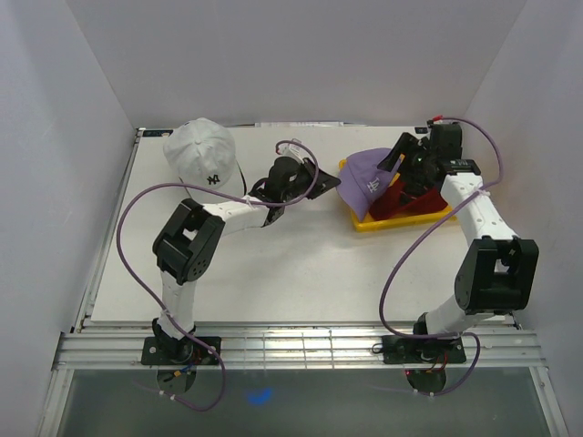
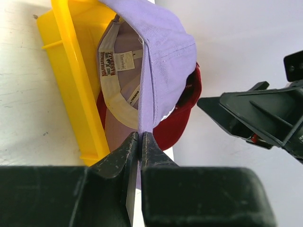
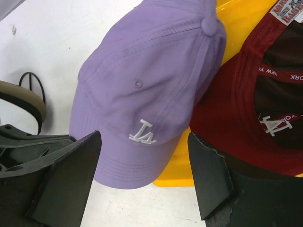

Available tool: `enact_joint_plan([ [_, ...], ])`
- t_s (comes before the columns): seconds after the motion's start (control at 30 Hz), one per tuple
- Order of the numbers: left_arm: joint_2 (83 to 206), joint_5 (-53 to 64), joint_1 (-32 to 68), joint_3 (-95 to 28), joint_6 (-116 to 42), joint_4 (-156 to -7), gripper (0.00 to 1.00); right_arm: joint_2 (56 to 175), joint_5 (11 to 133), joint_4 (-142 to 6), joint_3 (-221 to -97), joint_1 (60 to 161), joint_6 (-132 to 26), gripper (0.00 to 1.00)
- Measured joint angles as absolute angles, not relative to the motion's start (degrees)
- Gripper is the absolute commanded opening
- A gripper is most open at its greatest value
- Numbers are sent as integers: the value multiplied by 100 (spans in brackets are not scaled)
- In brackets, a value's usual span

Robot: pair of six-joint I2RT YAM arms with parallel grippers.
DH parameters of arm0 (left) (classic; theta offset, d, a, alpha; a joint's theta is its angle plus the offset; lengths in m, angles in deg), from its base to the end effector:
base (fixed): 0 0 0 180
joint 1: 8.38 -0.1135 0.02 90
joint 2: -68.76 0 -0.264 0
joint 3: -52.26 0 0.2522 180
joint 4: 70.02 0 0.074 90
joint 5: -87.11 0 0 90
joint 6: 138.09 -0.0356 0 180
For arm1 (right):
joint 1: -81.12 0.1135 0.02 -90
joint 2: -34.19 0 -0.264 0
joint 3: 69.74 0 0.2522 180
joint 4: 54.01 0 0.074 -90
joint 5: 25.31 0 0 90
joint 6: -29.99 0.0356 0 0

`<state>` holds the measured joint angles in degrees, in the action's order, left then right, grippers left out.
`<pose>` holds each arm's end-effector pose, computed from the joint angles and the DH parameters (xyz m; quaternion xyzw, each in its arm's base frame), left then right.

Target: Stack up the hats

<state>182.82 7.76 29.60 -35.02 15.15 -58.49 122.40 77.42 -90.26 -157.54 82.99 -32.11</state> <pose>0.3569 -0.2870 0.2123 -0.1180 0.7844 -0.5139 0.3266 0.3507 0.0193 0.3107 0.1515 0.8765 0.2103 0.4057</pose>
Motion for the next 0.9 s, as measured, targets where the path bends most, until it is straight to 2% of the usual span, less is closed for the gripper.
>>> enact_joint_plan([
  [0.27, 18389, 1008, 2886, -3502, 1517, -5814, 0, 12747, 7670, -9017, -15794, 8297, -3242, 78],
  [0.4, 18437, 1049, 2883, -3502, 1515, -5805, 0, 12948, 7687, -8999, -15868, 8297, -3244, 73],
  [0.5, 18452, 1089, 2879, -3502, 1509, -5805, 0, 13123, 7714, -8951, -16041, 8297, -3244, 65],
  [0.67, 18474, 1296, 2840, -3519, 1410, -5805, 0, 13267, 7827, -8857, -16194, 8297, -3237, 40],
  [0.73, 18538, 1452, 2807, -3578, 1338, -5805, 6, 13317, 7867, -8853, -16248, 8297, -3229, 31],
  [0.9, 18841, 1887, 2757, -3895, 1211, -5803, 14, 13453, 7961, -8833, -16285, 8288, -3235, 26],
])
